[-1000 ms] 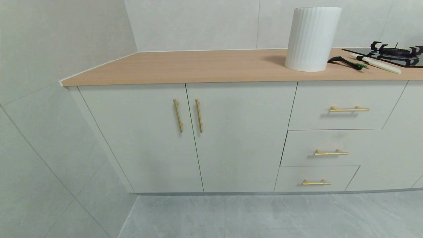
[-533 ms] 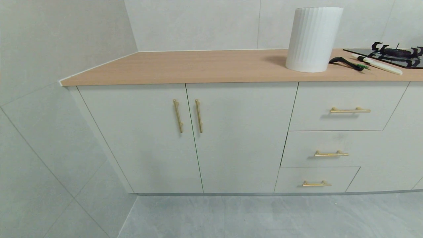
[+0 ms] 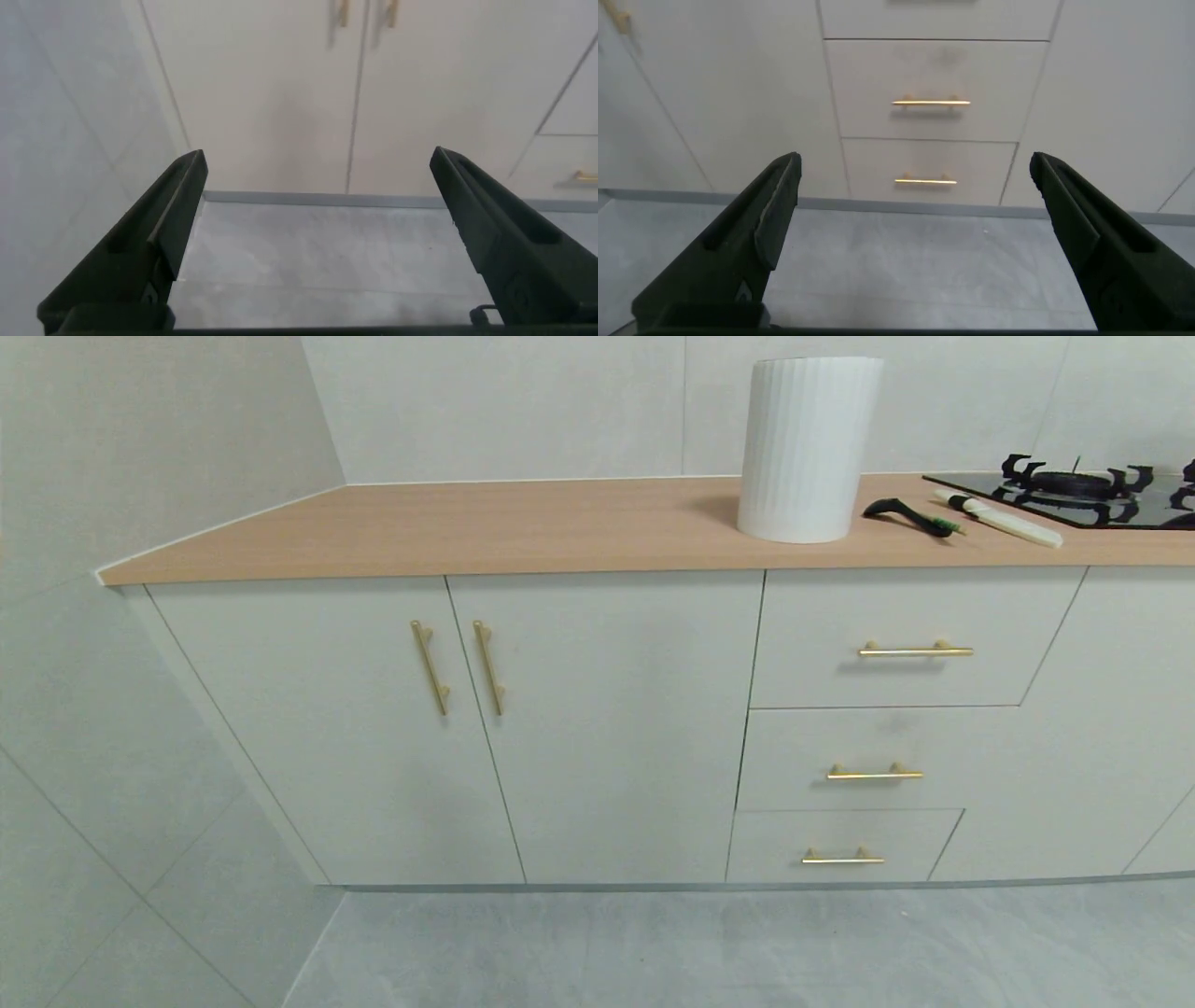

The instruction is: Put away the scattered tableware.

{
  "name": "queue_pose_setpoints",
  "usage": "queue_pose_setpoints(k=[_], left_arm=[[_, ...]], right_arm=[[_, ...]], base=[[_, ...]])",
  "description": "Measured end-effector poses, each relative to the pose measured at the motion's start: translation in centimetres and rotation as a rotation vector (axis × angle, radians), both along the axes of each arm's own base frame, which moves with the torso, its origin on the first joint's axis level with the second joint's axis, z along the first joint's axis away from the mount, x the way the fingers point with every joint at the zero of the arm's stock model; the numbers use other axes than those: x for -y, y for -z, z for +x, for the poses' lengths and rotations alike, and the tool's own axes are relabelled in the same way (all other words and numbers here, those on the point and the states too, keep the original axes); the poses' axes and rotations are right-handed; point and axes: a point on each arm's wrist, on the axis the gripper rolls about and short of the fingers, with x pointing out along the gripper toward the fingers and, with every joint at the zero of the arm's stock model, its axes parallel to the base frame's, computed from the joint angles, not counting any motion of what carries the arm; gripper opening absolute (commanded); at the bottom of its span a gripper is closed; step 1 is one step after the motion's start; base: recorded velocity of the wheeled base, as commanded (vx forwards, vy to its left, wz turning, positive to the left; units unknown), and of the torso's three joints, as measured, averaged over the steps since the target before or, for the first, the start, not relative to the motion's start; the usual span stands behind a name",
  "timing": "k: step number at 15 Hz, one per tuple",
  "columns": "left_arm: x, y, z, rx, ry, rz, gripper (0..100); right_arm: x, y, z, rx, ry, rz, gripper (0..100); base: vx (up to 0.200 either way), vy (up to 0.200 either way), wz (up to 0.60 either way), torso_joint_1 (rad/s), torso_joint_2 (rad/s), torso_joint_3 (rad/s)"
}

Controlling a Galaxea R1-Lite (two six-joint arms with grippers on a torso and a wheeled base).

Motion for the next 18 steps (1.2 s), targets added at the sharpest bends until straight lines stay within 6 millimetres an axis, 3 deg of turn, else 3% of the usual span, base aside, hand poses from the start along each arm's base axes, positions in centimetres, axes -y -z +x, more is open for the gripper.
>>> queue_pose_setpoints(k=[4,13,18], left_arm=[[0.00,0.00,0.00,-0.001,0.001,0.003,100],[0.00,0.00,0.00,0.000,0.000,0.001,100],[0.00,0.00,0.00,0.000,0.001,0.001,100]], right_arm=[[0.00,0.00,0.00,0.000,0.000,0.001,100],[0.00,0.00,0.00,-0.001,-0.001,0.001,100],[0.00,0.00,0.00,-0.001,0.000,0.001,100]], base=[[0.000,-0.200,0.00,0.004,0.00,0.006],[0.000,0.000,0.00,0.000,0.00,0.000],[0.200,0.000,0.00,0.004,0.00,0.001]])
